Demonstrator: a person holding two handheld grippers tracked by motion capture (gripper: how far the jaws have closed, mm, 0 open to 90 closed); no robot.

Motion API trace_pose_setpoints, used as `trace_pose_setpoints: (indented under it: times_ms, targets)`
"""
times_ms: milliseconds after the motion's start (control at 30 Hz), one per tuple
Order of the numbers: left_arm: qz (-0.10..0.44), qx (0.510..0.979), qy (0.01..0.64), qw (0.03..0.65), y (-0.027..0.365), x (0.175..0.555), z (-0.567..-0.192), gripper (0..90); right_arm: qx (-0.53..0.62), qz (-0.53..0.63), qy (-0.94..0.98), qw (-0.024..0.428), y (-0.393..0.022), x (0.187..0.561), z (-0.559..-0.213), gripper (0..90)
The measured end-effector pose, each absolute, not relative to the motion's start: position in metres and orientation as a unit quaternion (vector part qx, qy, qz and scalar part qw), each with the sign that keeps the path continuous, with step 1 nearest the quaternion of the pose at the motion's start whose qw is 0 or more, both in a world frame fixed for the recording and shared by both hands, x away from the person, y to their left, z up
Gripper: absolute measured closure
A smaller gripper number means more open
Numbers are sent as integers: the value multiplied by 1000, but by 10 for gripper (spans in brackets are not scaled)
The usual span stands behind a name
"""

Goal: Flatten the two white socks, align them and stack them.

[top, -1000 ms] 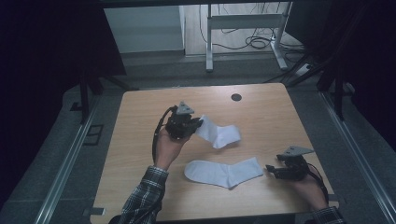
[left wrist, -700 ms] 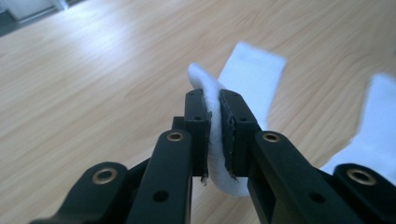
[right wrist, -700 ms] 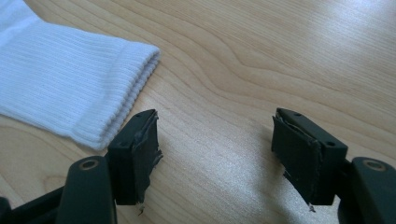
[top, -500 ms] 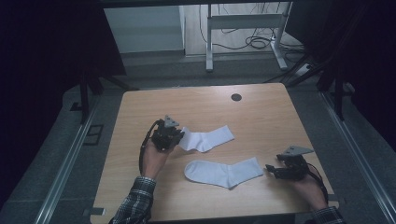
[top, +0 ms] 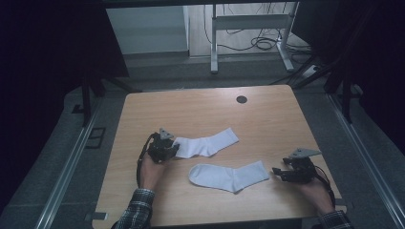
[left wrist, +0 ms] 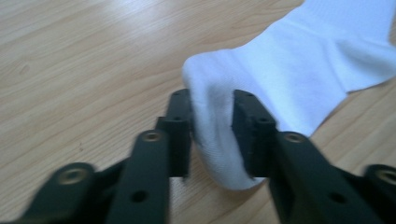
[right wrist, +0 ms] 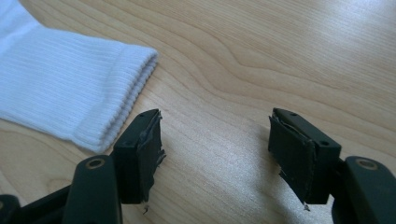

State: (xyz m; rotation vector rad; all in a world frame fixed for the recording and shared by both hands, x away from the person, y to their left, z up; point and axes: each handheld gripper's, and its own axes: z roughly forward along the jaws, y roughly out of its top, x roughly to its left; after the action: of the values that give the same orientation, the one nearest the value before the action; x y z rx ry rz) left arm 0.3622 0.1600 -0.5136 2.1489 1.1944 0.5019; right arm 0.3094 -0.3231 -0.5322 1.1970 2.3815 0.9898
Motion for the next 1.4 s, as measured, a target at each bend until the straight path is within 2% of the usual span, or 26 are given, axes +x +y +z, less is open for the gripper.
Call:
trace_pose_setpoints:
  times_ms: [67,133,500,767,1100,1233,1400]
  targets:
    - [193,806,460,320,163,360,-516,558,419,345,827,146,-324,310,-532,353]
    - [196,795,470,331,166,358,-517,511,419,343,828,145,-323,310,-531,354]
    - [193,772,492,353,185,350,-522,461,425,354,821,144,-311,323,-516,368]
    - [193,769,495,356,187,350,-524,456,421,377,813,138,-285,343,-507,385]
    - [191,768,496,357,188,350,-526,460,402,380,821,139,-245,372,-506,505]
    - [190,771,494,354,186,350,-527,506,394,375,827,140,-222,387,-510,572]
    - [190,771,495,353,187,350,-528,543,393,367,831,146,-205,400,-514,602]
